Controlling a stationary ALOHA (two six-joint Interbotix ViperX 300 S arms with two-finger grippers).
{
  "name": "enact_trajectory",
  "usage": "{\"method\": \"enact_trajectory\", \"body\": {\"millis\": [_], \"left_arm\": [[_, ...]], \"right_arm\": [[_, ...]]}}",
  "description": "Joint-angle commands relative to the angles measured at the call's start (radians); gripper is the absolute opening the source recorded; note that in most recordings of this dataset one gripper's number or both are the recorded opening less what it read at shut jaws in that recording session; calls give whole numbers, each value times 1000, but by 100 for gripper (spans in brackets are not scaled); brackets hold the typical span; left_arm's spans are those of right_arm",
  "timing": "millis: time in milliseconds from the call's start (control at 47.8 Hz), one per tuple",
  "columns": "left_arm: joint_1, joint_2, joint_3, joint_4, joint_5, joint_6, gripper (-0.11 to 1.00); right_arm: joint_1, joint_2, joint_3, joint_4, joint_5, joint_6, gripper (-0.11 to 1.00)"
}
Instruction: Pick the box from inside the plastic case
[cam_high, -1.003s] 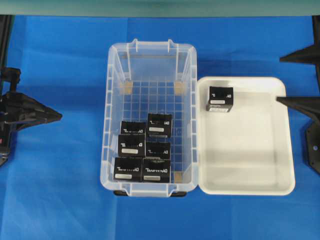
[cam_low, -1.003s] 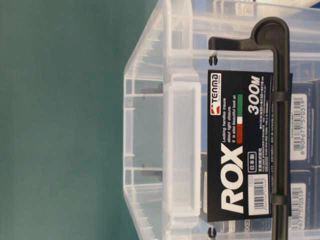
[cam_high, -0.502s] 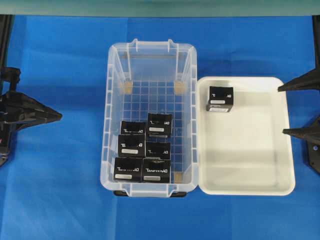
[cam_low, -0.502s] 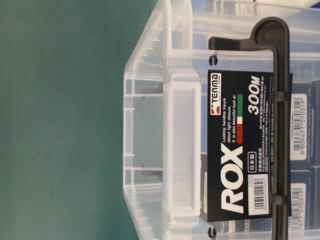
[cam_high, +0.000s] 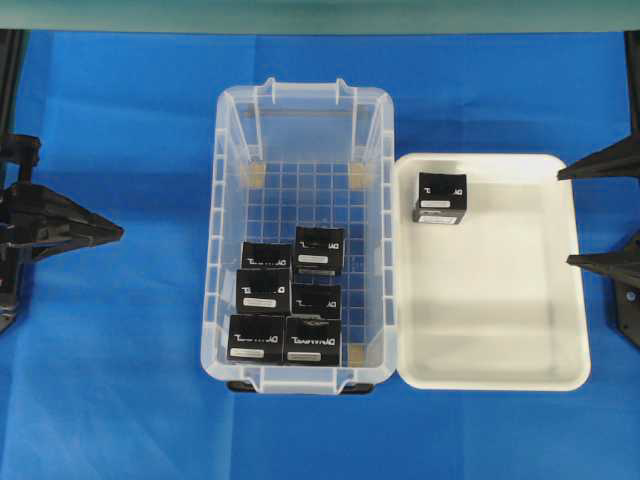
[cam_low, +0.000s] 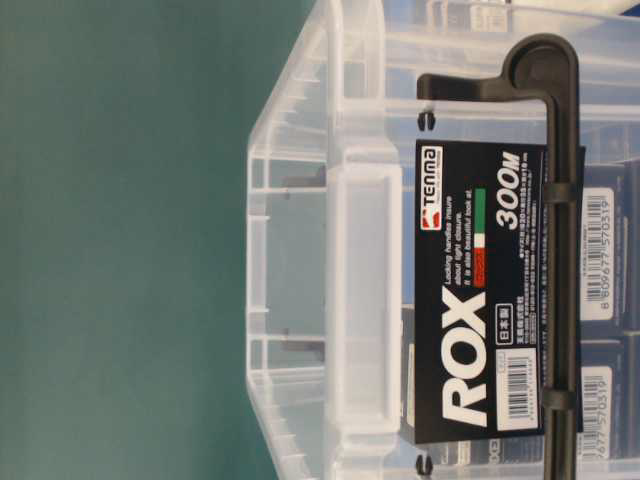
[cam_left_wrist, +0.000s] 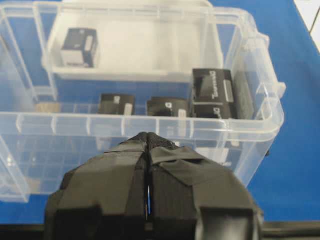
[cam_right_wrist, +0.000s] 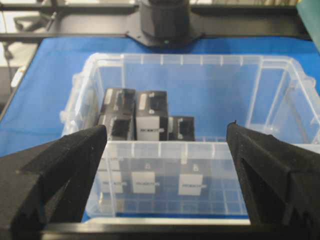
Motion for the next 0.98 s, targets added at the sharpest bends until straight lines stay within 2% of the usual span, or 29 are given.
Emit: {"method": "enact_trajectory", "body": {"millis": [0,669,962], "left_arm": [[0,5,-29,2,-5,2,-7],[0,-8,-26,2,-5,2,-7],[-9,-61,18,2,6,-17,-7]], "right_arm": [[0,3,-5,3,-9,2,98],[0,-38,23,3,9,5,97],[0,-107,74,11,117,25,96]]}}
